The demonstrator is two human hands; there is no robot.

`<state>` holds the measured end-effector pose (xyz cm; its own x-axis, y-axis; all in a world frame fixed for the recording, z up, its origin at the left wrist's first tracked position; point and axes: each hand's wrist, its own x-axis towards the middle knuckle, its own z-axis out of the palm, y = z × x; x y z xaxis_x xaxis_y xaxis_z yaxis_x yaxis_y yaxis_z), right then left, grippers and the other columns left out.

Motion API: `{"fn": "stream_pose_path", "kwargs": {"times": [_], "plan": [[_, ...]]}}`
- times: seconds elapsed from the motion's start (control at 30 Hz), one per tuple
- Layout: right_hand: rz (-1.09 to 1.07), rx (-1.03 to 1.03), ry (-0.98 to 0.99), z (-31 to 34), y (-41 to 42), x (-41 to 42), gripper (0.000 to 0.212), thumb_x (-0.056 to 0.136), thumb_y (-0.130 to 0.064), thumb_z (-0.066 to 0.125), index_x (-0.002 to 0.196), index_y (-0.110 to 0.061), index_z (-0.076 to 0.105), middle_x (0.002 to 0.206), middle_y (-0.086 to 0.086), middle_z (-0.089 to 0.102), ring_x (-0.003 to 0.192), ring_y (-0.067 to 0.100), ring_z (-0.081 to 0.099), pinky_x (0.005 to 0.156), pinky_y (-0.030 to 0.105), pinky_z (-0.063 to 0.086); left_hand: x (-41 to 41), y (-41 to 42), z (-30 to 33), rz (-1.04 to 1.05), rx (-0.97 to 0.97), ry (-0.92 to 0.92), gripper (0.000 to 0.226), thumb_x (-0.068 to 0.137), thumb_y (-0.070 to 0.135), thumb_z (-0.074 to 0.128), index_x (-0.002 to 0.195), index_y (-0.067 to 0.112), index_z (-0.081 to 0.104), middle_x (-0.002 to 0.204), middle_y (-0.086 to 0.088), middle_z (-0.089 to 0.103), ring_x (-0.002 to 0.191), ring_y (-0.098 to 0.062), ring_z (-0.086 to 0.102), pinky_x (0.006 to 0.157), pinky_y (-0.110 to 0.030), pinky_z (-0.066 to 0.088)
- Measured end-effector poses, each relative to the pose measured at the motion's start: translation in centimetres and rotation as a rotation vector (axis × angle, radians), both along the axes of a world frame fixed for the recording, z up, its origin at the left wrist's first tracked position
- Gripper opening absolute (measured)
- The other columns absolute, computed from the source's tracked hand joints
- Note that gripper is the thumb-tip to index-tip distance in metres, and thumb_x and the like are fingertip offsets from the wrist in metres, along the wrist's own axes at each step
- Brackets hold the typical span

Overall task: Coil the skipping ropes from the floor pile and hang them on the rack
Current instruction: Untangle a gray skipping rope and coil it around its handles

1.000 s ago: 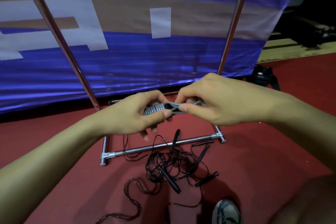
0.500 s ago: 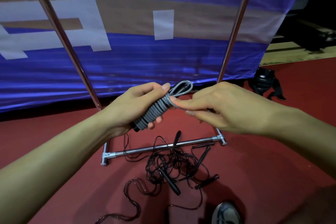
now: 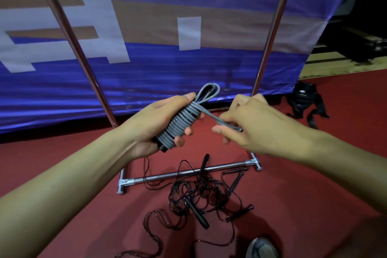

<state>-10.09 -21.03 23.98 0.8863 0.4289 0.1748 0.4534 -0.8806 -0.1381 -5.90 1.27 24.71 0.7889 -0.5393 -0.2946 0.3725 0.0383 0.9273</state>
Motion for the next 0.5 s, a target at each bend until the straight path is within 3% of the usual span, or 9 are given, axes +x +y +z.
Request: {"fn": "stream_pose_path", "kwargs": {"times": [0.07, 0.13, 0.23, 0.3, 0.4, 0.5], "plan": [[0.041, 0.034, 0.152, -0.1, 0.1, 0.3, 0.031, 0.101, -0.05, 0.053, 0.077, -0.036, 0.066, 0.062, -0.021, 0.064, 0.073, -0.004, 0.058, 0.08, 0.023, 0.038, 0.1, 0.1, 0.1, -0.041, 0.017, -0.012, 0.037, 0.092, 0.043, 0.066, 0.113, 0.014, 0.062, 0.094, -0.004, 0.068, 0.057, -0.014, 0.051, 0.041, -0.019, 0.036], [0.07, 0.153, 0.302, -0.1, 0.0, 0.6, 0.021, 0.103, -0.045, 0.055, 0.092, -0.036, 0.07, 0.069, -0.024, 0.072, 0.067, -0.003, 0.066, 0.067, 0.019, 0.045, 0.0, 0.3, 0.1, -0.055, 0.038, -0.029, 0.033, 0.09, 0.041, 0.069, 0.108, 0.014, 0.061, 0.093, -0.003, 0.069, 0.057, -0.014, 0.051, 0.04, -0.019, 0.038], [0.095, 0.302, 0.346, 0.0, -0.4, 0.9, 0.018, 0.1, -0.036, 0.064, 0.099, -0.024, 0.077, 0.078, -0.019, 0.077, 0.076, -0.004, 0.072, 0.072, 0.014, 0.051, 0.0, 0.7, 0.1, -0.039, 0.049, -0.027, 0.022, 0.09, 0.032, 0.071, 0.096, 0.015, 0.059, 0.093, -0.005, 0.071, 0.055, -0.014, 0.052, 0.04, -0.019, 0.037], [0.127, 0.334, 0.398, 0.0, -0.5, 1.0, 0.016, 0.099, -0.033, 0.066, 0.098, -0.02, 0.077, 0.082, -0.016, 0.078, 0.081, -0.001, 0.074, 0.079, 0.02, 0.055, 0.0, 0.8, 0.1, -0.005, 0.05, -0.037, 0.019, 0.088, 0.028, 0.072, 0.088, 0.016, 0.056, 0.09, -0.008, 0.071, 0.052, -0.016, 0.051, 0.039, -0.019, 0.036], [0.156, 0.411, 0.473, -0.3, -0.3, 1.1, 0.021, 0.103, -0.028, 0.058, 0.094, -0.017, 0.073, 0.087, -0.009, 0.079, 0.09, 0.005, 0.075, 0.086, 0.026, 0.056, 0.3, 1.0, 0.2, 0.04, 0.05, -0.089, 0.023, 0.084, 0.026, 0.073, 0.078, 0.018, 0.052, 0.081, -0.01, 0.068, 0.048, -0.017, 0.05, 0.036, -0.018, 0.032], [0.186, 0.561, 0.523, -0.3, 0.2, 1.2, 0.034, 0.107, -0.024, 0.046, 0.094, -0.003, 0.069, 0.089, 0.0, 0.079, 0.086, 0.013, 0.076, 0.082, 0.02, 0.054, 0.5, 1.3, 0.4, 0.043, 0.034, -0.124, 0.024, 0.081, 0.027, 0.073, 0.079, 0.017, 0.051, 0.083, -0.012, 0.061, 0.048, -0.018, 0.05, 0.036, -0.018, 0.031]]}}
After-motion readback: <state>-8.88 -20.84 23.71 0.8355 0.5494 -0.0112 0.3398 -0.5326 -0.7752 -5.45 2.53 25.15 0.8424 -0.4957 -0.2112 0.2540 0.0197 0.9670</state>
